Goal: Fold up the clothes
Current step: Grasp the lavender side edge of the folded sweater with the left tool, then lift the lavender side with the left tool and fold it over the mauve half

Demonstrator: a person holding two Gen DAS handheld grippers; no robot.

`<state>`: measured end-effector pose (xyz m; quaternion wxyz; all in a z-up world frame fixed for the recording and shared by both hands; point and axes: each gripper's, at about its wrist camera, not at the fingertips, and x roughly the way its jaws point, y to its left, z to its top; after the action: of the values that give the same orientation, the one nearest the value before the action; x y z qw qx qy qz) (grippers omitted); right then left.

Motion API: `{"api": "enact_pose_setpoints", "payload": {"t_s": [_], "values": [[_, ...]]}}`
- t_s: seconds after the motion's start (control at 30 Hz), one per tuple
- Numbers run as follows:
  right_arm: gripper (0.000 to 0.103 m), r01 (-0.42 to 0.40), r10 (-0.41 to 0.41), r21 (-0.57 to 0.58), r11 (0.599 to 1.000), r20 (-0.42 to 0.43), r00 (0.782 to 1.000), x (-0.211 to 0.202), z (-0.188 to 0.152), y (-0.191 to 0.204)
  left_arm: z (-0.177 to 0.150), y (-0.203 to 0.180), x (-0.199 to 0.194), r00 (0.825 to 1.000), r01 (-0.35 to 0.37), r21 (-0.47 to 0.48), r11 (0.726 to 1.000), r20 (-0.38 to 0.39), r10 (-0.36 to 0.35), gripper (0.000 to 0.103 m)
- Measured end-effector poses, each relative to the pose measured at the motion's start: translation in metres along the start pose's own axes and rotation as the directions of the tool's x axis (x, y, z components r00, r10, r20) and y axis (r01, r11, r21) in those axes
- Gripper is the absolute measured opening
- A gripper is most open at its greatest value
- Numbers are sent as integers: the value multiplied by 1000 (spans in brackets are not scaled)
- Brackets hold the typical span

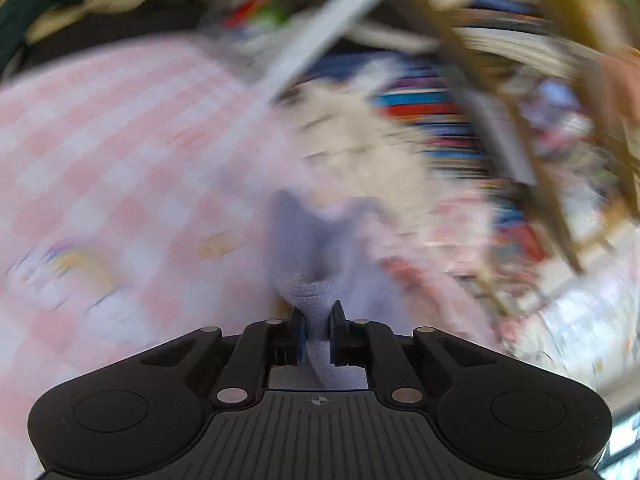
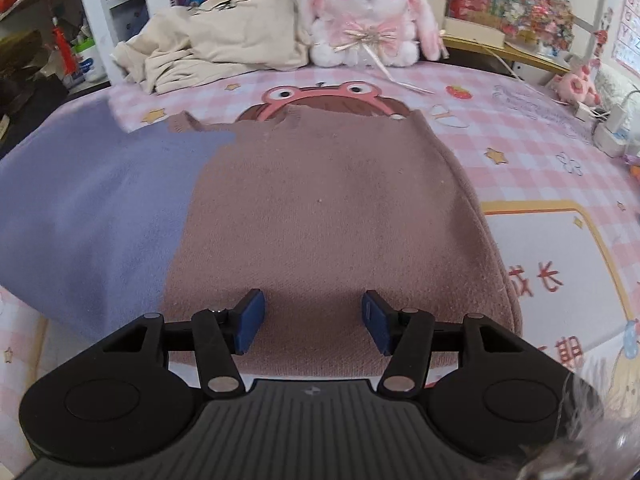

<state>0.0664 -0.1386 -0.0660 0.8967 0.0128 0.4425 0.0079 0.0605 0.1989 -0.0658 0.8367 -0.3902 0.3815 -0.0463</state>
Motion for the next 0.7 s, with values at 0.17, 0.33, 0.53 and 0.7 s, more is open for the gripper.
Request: {"api": "enact_pose_setpoints", "payload": {"t_s": [0.17,0.33,0.53,0.7], "values": [[56,-12,13,-82,997,10,1000,-1,-4,17,9,40,3,996,39,-147,988,-74,-50,13],[57,-25,26,-85,996,2,1000,0,-2,15,25,42,13,989,38,-147,988,-137,-59,36],[57,-37,36,-96,995,-6,999,0,-2,14,29,37,32,990,64,-219,974,-111,-90,60],[59,-45,45,-105,993,-7,999,-1,-4,15,28,34,39,996,62,-257,965,-48,-76,57]]}}
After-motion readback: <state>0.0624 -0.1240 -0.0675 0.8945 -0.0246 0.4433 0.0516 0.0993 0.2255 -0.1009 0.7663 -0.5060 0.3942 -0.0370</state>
